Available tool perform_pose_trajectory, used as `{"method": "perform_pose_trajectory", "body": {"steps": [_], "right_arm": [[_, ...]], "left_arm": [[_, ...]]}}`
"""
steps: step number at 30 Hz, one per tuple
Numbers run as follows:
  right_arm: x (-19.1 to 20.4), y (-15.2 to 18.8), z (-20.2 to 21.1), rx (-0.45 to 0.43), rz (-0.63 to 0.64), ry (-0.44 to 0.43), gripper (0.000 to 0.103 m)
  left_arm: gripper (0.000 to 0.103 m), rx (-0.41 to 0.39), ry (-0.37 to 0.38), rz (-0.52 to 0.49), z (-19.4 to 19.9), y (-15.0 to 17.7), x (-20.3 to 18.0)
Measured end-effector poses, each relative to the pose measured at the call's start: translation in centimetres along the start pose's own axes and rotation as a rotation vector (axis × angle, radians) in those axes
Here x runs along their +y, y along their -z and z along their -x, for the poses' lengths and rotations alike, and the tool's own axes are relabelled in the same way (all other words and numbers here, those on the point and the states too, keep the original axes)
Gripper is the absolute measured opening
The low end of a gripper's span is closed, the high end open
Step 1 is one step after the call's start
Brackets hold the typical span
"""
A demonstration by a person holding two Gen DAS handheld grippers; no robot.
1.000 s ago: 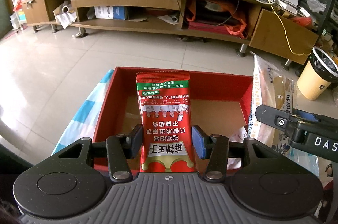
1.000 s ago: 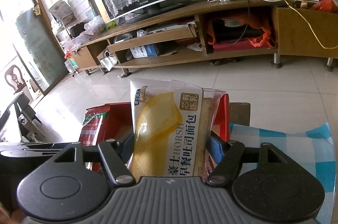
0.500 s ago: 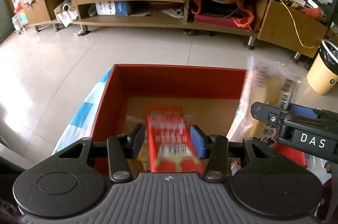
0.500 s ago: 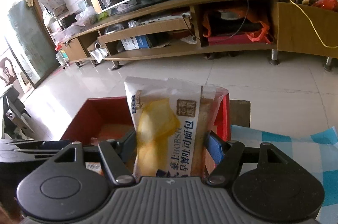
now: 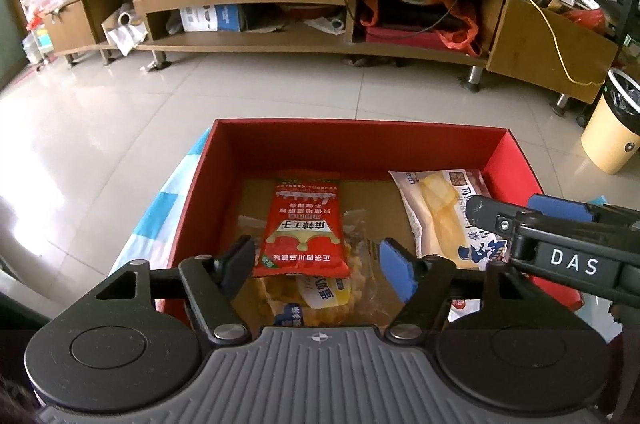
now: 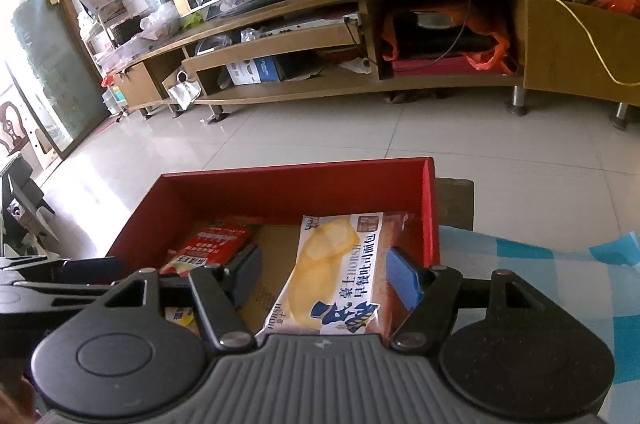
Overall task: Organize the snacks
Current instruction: 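Lower and open the left tool into the box while the right tool releases the bread, then move the left tool to the round bun pack while the right tool approaches the clear snack bag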
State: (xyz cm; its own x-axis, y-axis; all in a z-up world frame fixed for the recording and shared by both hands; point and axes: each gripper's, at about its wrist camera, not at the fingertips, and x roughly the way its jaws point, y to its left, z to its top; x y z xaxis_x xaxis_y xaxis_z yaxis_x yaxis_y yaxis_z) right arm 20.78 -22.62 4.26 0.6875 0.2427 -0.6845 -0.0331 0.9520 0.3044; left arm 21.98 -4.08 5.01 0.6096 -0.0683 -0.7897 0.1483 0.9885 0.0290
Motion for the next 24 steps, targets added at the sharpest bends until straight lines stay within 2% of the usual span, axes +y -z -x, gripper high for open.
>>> {"method": "perform_pose_trajectory", "body": {"steps": [11, 24], "right_arm": [[0.0, 0.4, 1.5, 0.003, 0.007, 0.021, 0.069], [-0.4, 1.7, 4.6, -0.004, 0.031, 0.057, 0.073]], "left_arm": [[0.086, -0.02, -0.004, -0.028, 1.4, 0.9, -0.8], [0.087, -0.016, 0.016, -0.04, 3.6, 2.8, -1.0]]}}
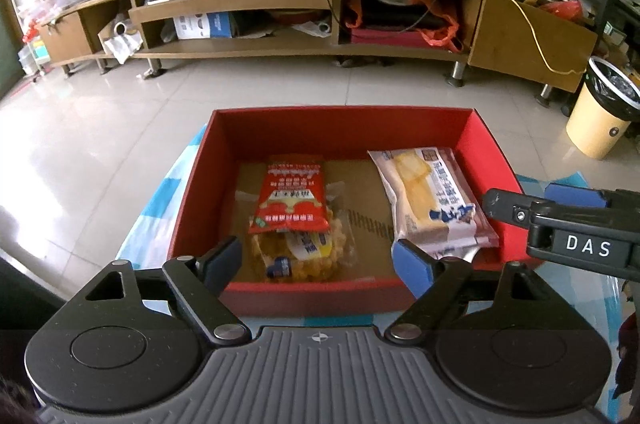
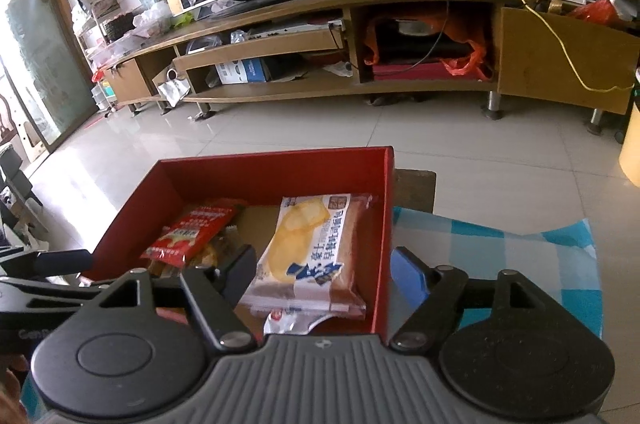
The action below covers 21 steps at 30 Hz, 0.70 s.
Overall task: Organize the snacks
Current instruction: 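Move the left tool to the round bun pack while the right tool approaches the clear snack bag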
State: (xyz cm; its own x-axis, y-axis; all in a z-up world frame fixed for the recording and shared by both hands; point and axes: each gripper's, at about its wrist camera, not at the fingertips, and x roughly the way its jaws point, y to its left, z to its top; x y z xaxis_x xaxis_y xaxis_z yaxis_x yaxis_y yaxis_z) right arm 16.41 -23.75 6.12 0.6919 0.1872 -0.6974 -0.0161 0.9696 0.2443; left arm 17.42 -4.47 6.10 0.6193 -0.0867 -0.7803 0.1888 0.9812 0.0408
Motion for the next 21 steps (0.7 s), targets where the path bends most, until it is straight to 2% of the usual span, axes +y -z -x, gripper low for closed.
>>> {"method": "perform_pose_trajectory", "body": {"steps": [21], "right_arm": [[-0.8, 4.0, 4.5, 0.026, -0.049, -0.005, 0.074]], "left_arm": [[0.091, 0.025, 0.041, -0.032, 2.6, 3.5, -0.7]]}}
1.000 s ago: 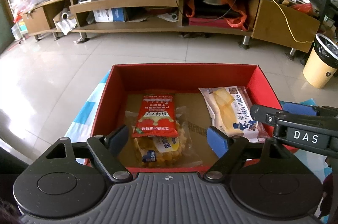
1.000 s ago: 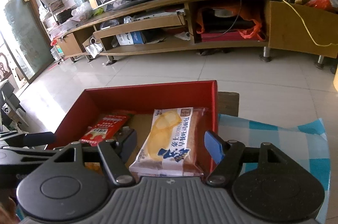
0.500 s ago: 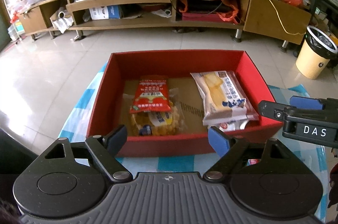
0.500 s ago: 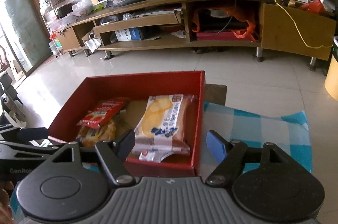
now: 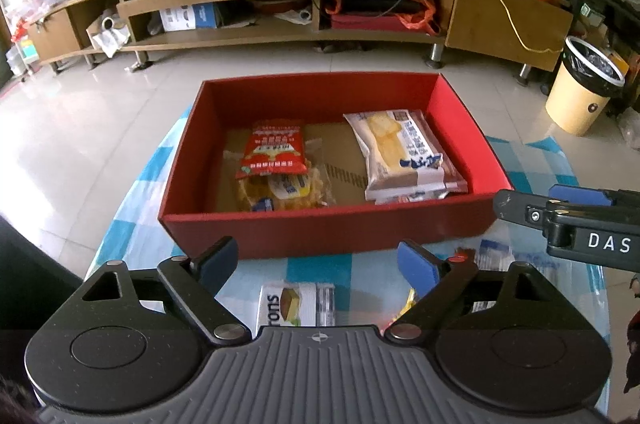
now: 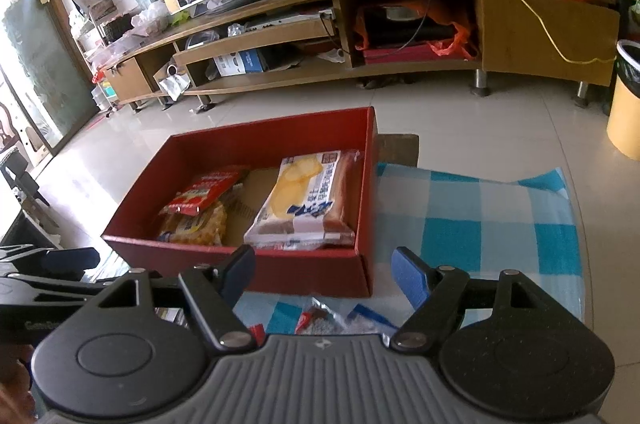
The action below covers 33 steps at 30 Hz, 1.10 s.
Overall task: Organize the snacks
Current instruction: 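Move the left tool to the round bun pack while the right tool approaches the clear snack bag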
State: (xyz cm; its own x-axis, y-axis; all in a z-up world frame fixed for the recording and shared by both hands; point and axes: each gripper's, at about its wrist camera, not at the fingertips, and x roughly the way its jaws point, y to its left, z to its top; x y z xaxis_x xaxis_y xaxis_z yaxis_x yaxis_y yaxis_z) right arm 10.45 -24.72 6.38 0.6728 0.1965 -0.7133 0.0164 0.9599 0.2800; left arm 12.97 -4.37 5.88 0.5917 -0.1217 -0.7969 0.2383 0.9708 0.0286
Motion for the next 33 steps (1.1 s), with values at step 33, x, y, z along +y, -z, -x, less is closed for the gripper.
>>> {"method": "perform_pose_trajectory", "body": {"steps": [33], "right_arm": [[-0.8, 3.9, 2.7, 0.084, -0.041, -0.012, 0.076]], "left_arm": [[0.098, 0.228, 0.107, 0.009, -0.4, 8.5, -1.4]]}}
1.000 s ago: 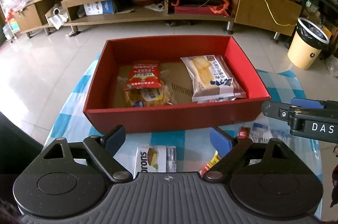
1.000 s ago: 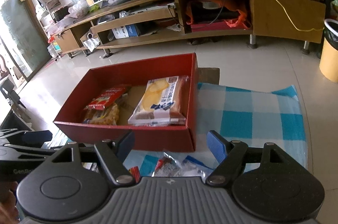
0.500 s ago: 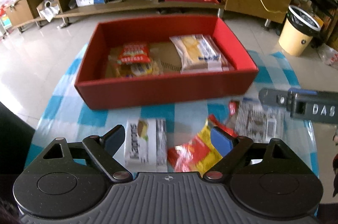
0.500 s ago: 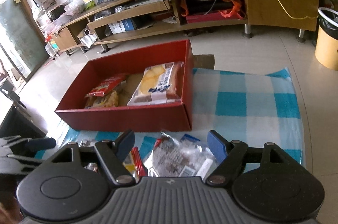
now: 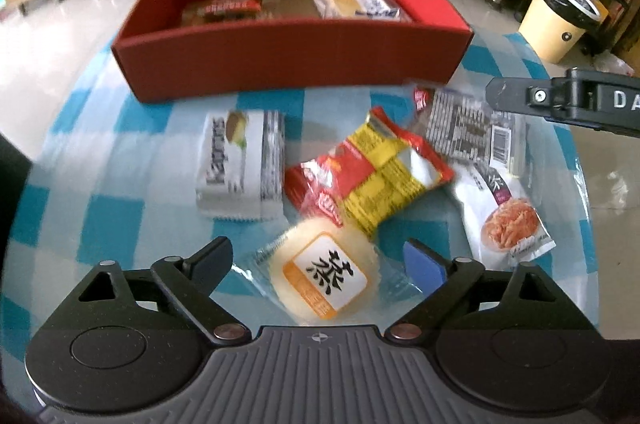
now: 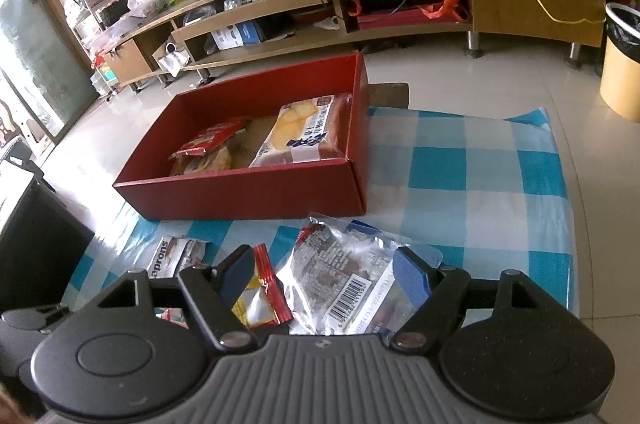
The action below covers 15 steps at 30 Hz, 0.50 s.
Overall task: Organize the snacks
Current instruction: 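Move the left tool to the round bun pack while the right tool approaches the clear snack bag, then close the left tool on the round steamed-bun pack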
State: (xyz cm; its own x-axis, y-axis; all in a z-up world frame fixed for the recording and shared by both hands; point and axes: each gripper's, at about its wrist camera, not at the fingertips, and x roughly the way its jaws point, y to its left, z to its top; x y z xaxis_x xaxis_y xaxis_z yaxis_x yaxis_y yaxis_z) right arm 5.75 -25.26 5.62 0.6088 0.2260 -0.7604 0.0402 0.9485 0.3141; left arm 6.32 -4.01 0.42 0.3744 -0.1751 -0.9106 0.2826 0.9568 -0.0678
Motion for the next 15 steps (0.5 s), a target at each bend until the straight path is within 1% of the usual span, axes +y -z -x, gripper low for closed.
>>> {"method": "perform_pose_trajectory", "body": {"steps": [2, 6, 7, 9, 10, 11, 15], "right_arm": [[-0.1, 0.0, 0.0, 0.005, -0.001, -0.004, 0.08], [-0.2, 0.1, -0.1, 0.019, 0.013, -0.011, 0.08], [-0.2, 0.2, -0.1, 0.021, 0.017, -0.014, 0.08], [-0.2, 0.2, -0.2, 0.026, 0.025, -0.015, 0.08], [-0.2, 0.1, -0.2, 0.028, 0.028, -0.012, 0.08], [-0.3, 0.1, -0.2, 0.028, 0.03, -0.007, 0.08], [-1.5, 0.0, 0.5, 0.014, -0.009, 0.019, 0.08]], "left_arm": [[0.101, 0.016, 0.009, 0.029, -0.5, 0.0, 0.2], [0.101, 0.038, -0.014, 0.046, -1.3, -0.1, 0.2], [0.099, 0.051, -0.012, 0.052, -1.5, 0.0, 0.2], [0.085, 0.074, -0.011, 0.068, -2.0, 0.2, 0.3], [0.084, 0.074, -0.022, 0.064, -2.1, 0.4, 0.3], [0.081, 0.069, -0.032, 0.055, -1.9, 0.4, 0.2], [0.072, 0.075, -0.005, 0.056, -1.2, 0.8, 0.7]]}}
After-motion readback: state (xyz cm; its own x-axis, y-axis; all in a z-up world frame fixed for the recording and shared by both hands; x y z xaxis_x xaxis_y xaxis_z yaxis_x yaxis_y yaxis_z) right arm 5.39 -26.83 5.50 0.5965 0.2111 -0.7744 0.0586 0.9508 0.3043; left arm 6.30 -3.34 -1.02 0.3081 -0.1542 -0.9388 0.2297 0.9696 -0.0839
